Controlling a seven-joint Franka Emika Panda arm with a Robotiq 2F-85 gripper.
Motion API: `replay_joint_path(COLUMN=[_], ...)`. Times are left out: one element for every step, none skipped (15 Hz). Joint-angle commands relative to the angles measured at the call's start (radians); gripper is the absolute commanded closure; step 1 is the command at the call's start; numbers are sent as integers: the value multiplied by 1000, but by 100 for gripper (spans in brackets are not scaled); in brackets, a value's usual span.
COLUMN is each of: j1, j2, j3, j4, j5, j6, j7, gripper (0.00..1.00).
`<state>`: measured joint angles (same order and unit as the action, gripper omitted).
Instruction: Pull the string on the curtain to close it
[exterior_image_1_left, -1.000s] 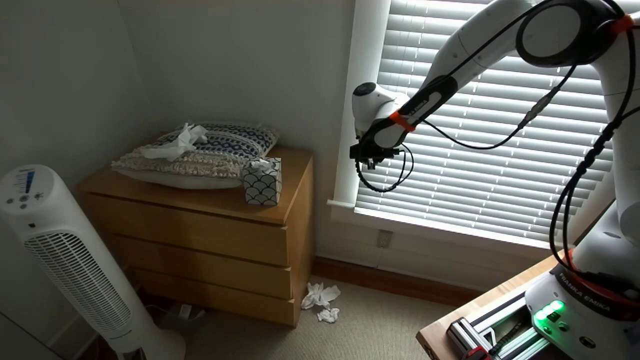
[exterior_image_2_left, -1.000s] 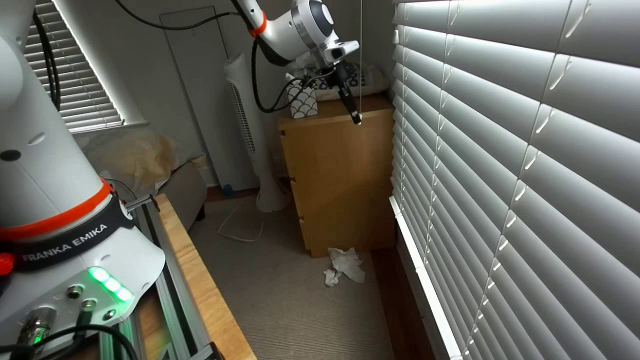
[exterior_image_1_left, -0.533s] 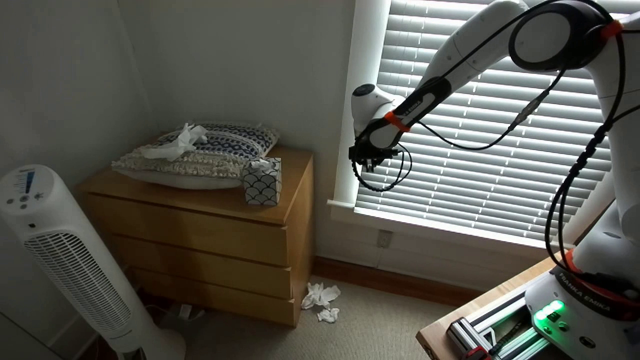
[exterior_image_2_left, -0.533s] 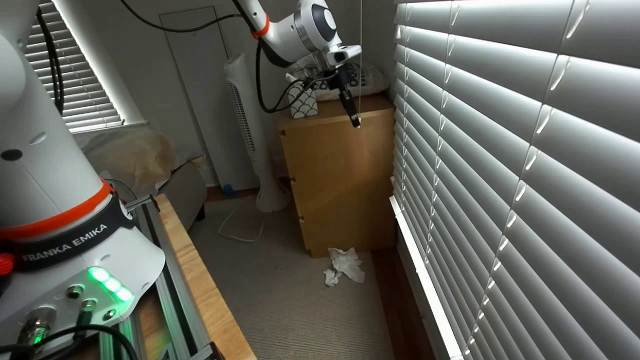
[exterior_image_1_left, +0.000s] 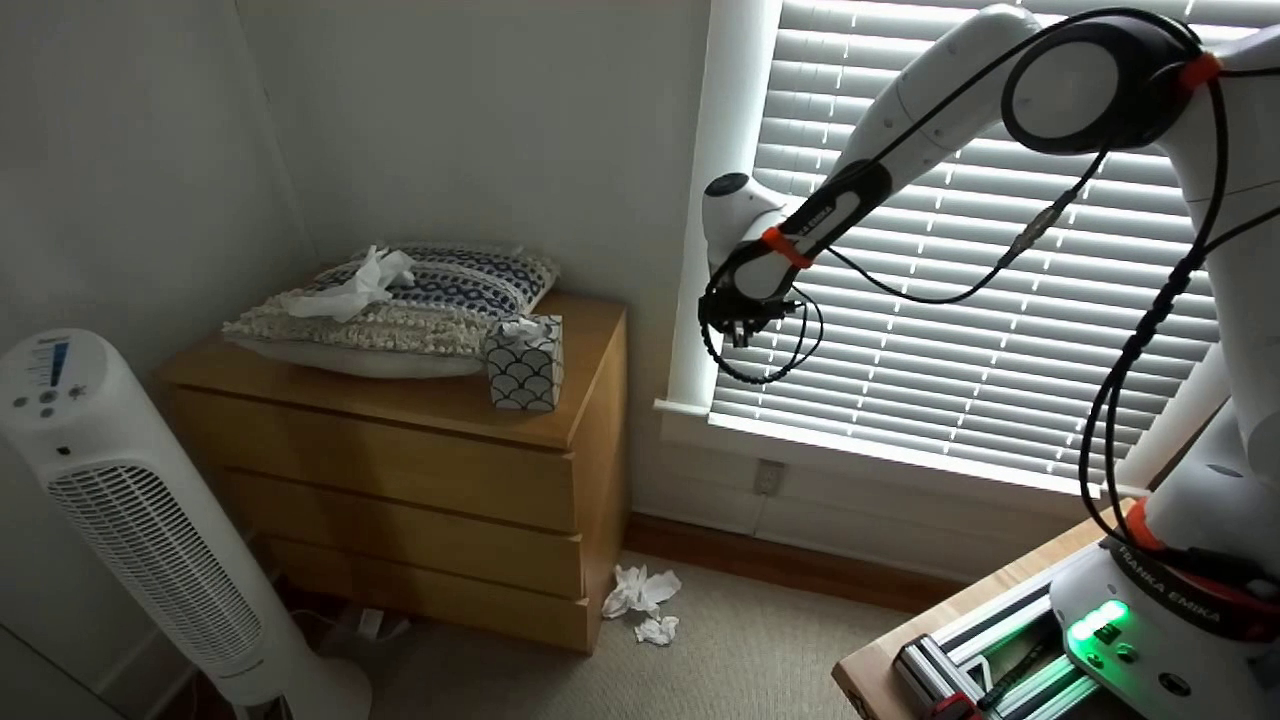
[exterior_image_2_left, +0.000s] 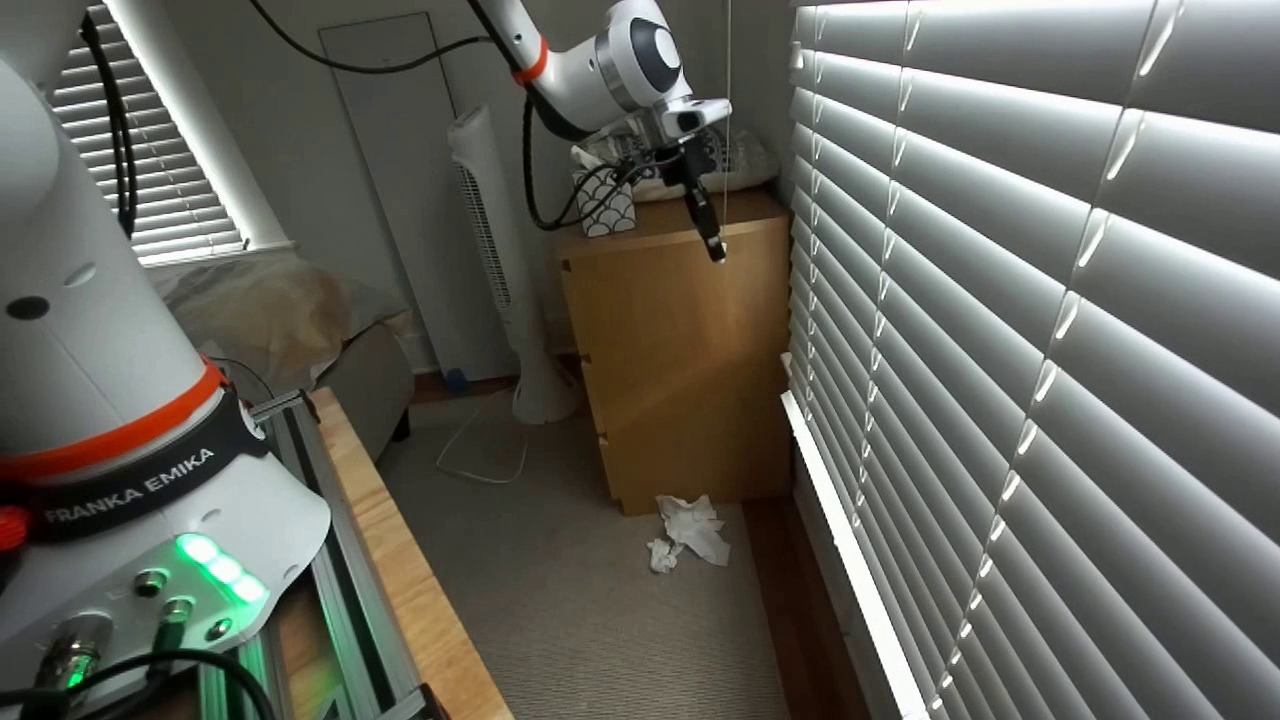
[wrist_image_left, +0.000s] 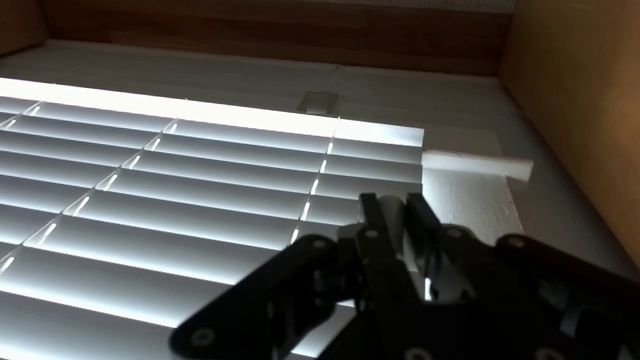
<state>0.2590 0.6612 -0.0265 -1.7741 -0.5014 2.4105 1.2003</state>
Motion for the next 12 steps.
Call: replay_joint_path(j1=[28,29,33,35,37,35,36,31,28,24,20,18], j2=[42,41,41,44,48,51,55,54,51,42,31,12], j3=[-29,-29,-36,-39,-42,-41,-42,-37,-33,-25,-18,-7], j4=[14,17,18,18,19,20,22,23,23,22,19,15], j5=[36,42,38,37,39,46,49,60,73,90,109,134], j6=[29,22,24,23,20,15,13,11,8,4,4,-1], j7=[-25,-29,-24,-23,-23,-29,-29,-38,-46,-57,-72,-88], gripper=[96,57,56,49,43,34,27,21,12,5,0,0])
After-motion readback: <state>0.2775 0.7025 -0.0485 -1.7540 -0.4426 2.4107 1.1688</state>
